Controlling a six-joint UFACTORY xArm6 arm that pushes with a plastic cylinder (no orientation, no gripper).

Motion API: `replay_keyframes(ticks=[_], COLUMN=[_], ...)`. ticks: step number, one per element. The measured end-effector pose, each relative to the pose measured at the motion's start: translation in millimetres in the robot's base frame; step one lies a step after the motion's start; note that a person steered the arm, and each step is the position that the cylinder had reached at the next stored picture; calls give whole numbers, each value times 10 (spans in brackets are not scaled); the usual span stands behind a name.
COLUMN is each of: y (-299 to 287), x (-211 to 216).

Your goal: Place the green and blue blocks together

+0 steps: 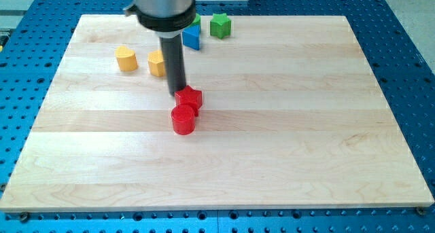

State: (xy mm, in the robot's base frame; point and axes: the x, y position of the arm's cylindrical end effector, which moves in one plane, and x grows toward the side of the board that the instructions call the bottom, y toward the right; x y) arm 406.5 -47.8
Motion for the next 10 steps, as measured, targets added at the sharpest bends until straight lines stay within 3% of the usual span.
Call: replay_keyframes(ticks=[2,3,5,7,10], y=[1389,1405,801,725,107], x=[-1464,-1817,-1856,-1806,-1123])
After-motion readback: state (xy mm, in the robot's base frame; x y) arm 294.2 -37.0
